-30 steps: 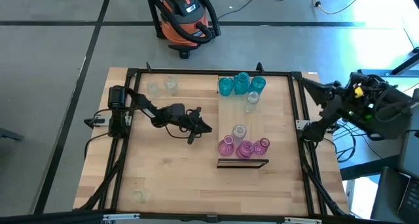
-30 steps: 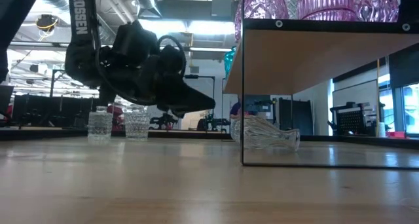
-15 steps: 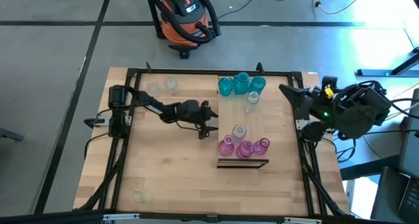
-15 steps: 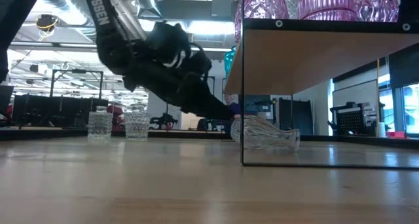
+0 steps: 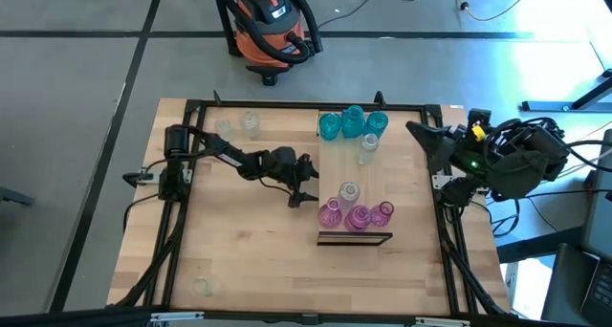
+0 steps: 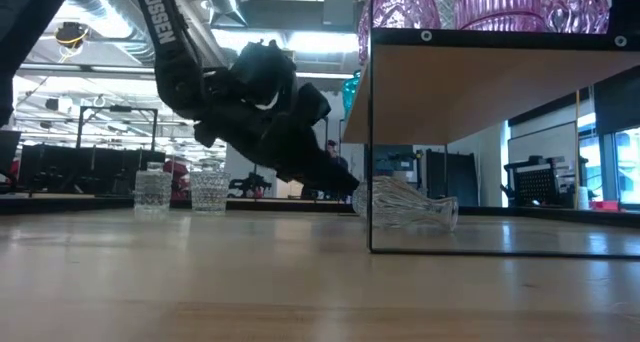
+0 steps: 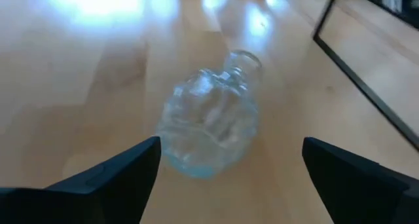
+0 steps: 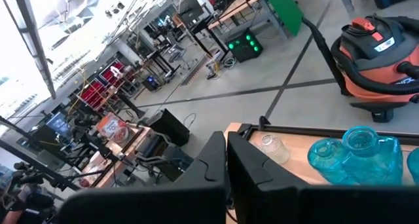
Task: Sort vases onto shelf
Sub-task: Put the transparent vase on the table
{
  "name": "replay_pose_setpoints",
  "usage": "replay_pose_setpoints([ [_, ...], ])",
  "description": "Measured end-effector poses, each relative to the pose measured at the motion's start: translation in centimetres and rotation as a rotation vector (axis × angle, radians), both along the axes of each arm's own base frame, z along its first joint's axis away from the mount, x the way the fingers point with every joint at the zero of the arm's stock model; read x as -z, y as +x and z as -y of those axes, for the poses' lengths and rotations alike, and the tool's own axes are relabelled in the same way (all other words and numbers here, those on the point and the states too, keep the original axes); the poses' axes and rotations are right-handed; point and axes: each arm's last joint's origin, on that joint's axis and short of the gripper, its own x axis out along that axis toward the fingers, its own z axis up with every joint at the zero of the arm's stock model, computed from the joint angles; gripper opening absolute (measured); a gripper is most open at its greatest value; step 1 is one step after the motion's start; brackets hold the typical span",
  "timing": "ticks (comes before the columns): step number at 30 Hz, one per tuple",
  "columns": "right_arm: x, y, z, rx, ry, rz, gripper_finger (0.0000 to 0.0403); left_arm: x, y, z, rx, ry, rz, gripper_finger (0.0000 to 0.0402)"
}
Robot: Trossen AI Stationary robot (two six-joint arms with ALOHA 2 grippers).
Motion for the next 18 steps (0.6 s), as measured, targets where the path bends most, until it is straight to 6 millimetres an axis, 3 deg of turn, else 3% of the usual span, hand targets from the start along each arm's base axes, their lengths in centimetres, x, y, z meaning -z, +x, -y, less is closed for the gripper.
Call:
replay_pose_setpoints([
  [13, -0.5, 0.1, 0.0, 0.010, 0.037, 0.053, 0.0000, -1.1, 2.5, -0.2, 0.045, 0.183, 0.104, 0.0366],
  [18, -0.7, 0.3, -0.2, 0.012, 0.048, 0.074, 0.0000, 0.9, 4.0, 0.1, 0.129, 0.103, 0.053, 0.0362],
])
